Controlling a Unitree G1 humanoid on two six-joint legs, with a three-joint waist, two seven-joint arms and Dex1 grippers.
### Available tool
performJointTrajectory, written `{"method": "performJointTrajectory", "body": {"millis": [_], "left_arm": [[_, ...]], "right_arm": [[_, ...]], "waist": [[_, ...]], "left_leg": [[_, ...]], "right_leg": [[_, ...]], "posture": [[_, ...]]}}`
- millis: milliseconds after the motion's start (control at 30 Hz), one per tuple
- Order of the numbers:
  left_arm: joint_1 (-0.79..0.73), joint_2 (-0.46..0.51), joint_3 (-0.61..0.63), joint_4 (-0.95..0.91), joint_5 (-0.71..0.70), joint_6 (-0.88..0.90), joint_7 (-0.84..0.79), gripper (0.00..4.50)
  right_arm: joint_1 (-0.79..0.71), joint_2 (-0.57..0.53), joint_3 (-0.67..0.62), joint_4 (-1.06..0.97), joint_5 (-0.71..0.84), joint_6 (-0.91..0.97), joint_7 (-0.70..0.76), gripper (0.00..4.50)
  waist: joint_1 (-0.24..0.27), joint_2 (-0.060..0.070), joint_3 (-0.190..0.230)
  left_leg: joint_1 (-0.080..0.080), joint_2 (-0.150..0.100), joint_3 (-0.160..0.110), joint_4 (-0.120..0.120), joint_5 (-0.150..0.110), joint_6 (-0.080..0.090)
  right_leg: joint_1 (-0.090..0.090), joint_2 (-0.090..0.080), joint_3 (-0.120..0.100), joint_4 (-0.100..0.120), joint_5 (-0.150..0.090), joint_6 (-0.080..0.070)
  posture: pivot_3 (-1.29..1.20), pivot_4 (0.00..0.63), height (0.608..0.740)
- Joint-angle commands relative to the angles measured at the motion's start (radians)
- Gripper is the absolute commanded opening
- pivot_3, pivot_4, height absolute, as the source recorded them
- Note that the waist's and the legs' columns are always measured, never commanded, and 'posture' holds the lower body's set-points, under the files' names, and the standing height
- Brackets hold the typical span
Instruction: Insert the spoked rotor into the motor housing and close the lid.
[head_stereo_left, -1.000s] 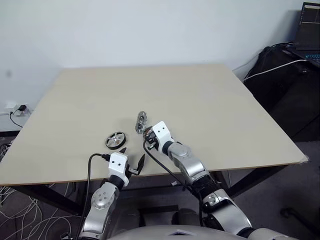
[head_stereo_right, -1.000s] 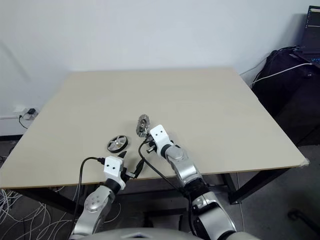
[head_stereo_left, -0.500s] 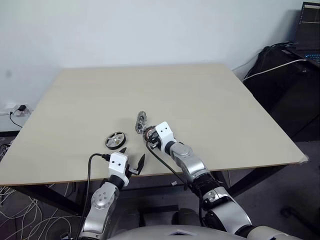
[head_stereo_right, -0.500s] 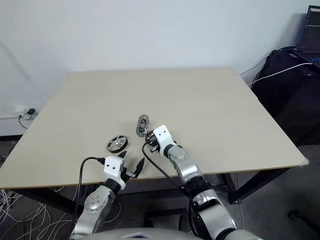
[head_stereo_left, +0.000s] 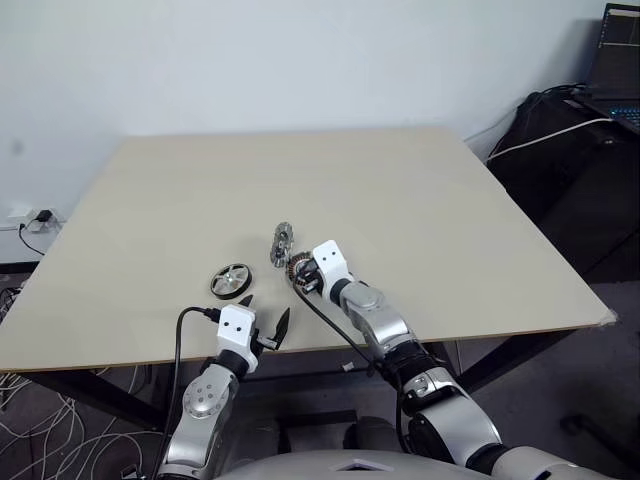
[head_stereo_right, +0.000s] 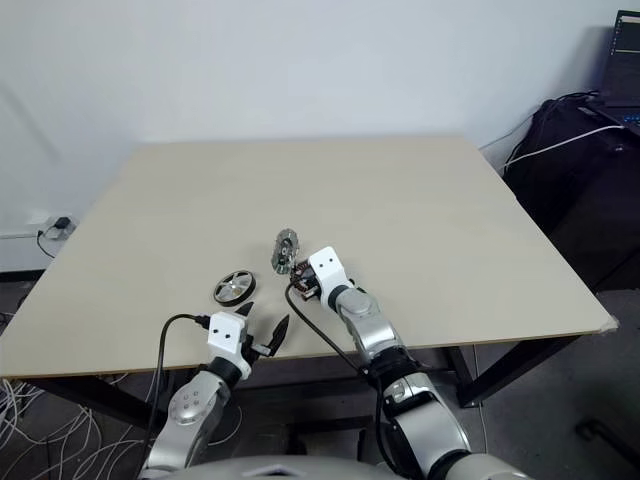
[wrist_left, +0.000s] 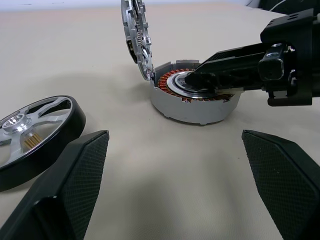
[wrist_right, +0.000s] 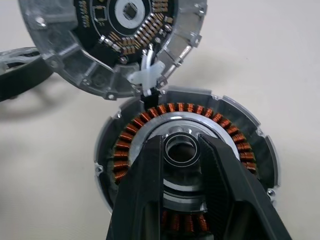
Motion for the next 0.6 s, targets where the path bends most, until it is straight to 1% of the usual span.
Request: {"method": "performJointTrajectory", "body": {"millis": [33,567,600], "left_arm": [[-0.013,-0.004,0.008,-0.014,-0.009,-0.021,-0.001,4.5],[-0.013,-0.007,0.01,-0.009,-0.011,-0.023,0.001,4.5],[-0.012,-0.007,0.01,-0.009,-0.011,-0.023,0.001,4.5]], "right_arm": [[-0.036,0.009,-0.012,-0.01,-0.003,-0.025,-0.006,0.72],[-0.057,0.019,-0.02,0.024,0.003,-0.031,-0.002,0.72],[-0.059,0.02,-0.021,0.026,0.003,-0.033,-0.001,1.07]], "waist": [[0.0,0.0,0.0],[-0.001,0.0,0.0],[-0.001,0.0,0.0]], "left_leg": [[0.0,0.0,0.0,0.0,0.0,0.0],[0.0,0.0,0.0,-0.001,0.0,0.0],[0.0,0.0,0.0,-0.001,0.0,0.0]], "right_leg": [[0.0,0.0,0.0,0.0,0.0,0.0],[-0.001,0.0,0.0,0.0,0.0,0.0],[-0.001,0.0,0.0,0.0,0.0,0.0]], "posture": [[0.0,0.0,0.74],[0.0,0.0,0.74],[0.0,0.0,0.74]]}}
